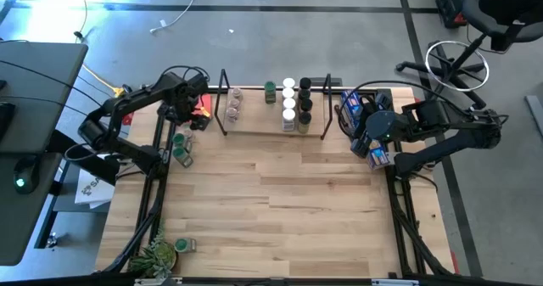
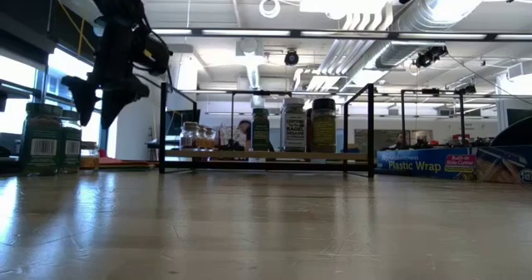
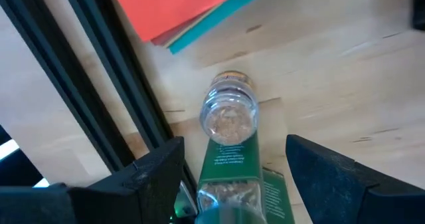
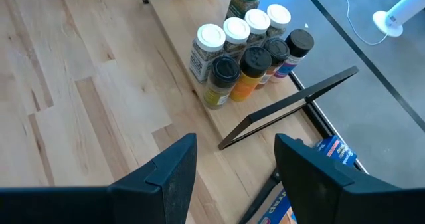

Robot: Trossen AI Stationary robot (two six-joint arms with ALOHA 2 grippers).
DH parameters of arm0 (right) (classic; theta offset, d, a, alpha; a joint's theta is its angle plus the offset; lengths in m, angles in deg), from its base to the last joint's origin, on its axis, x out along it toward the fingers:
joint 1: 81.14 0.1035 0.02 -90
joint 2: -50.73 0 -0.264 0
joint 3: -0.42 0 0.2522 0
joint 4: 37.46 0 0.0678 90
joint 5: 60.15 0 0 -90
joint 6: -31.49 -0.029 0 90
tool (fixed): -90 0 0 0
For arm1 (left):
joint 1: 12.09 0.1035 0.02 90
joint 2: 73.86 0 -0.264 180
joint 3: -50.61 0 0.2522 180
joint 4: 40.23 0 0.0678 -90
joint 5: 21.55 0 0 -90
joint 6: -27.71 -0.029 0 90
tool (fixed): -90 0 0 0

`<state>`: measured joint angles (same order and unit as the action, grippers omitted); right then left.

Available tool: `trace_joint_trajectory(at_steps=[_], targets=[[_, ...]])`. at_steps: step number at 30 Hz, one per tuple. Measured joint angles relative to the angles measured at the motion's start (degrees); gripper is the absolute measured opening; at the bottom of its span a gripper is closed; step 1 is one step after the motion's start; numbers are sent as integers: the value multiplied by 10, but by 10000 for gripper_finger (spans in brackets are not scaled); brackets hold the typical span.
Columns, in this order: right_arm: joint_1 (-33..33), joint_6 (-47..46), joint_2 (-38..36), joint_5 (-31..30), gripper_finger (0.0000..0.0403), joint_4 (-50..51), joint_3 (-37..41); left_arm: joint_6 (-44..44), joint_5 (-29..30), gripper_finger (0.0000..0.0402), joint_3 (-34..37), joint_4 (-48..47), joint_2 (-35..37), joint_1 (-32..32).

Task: Shelf spices
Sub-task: Put the brown seasoning bottle on the shelf aligned with the other brown seasoning bottles

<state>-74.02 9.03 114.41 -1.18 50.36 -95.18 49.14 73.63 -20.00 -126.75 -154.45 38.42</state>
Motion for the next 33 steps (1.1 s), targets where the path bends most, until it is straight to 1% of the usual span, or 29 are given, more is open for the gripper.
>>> trace_joint_trajectory(at_steps=[12, 16, 20, 25, 28, 29, 33], targets=[[0, -6, 0, 0, 197, 0, 0, -5, -6, 254, 64, 64, -39, 1], [0, -11, 0, 0, 197, 0, 0, -5, -6, 239, 74, 88, -50, 1], [0, -11, 0, 10, 197, 0, 0, -5, -6, 213, 84, 105, -56, 2], [0, -11, 0, 12, 197, 0, 0, -21, -4, 171, 86, 111, -60, 1], [0, -11, 0, 12, 197, 0, 0, -23, 0, 169, 83, 111, -58, 2], [0, -11, 0, 12, 197, 0, 0, -26, 10, 169, 79, 111, -58, 2], [0, -11, 0, 12, 197, 0, 0, -41, 36, 169, 32, 77, -44, 2]])
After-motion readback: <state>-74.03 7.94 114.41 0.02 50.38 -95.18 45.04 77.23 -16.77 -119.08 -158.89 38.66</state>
